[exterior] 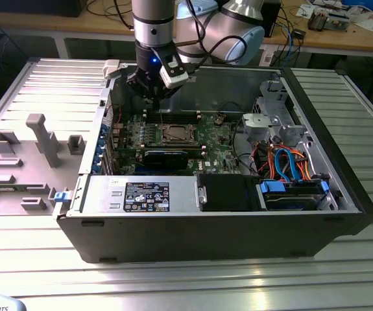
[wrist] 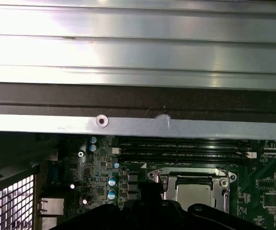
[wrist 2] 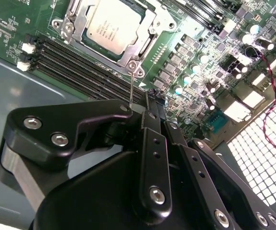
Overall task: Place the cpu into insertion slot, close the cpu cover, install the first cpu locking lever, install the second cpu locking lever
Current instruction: 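Install the first cpu locking lever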
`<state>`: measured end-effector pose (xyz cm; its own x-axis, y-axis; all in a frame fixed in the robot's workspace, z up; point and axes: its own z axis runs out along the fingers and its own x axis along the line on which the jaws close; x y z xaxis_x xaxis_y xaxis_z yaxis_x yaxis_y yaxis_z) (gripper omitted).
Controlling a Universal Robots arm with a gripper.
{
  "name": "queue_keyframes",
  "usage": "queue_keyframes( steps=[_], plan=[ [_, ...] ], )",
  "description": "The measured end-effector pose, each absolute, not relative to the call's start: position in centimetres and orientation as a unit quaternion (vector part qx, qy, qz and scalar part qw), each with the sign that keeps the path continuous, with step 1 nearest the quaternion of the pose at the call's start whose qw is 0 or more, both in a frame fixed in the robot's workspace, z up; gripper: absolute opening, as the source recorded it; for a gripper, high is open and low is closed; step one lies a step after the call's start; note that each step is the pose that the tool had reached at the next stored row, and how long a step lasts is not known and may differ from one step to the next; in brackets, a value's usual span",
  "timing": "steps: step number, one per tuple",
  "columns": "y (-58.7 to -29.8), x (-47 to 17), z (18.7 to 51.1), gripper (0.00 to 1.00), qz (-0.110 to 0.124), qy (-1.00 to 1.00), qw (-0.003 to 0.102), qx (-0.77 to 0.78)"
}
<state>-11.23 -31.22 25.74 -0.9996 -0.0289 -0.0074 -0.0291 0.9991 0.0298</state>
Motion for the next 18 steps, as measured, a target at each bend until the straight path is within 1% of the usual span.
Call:
queue_keyframes(
  steps=[18],
  plan=[
    [-31.2, -10.0, 25.6, 0.11, 0.012, 1.0, 0.003, -0.014]
  ],
)
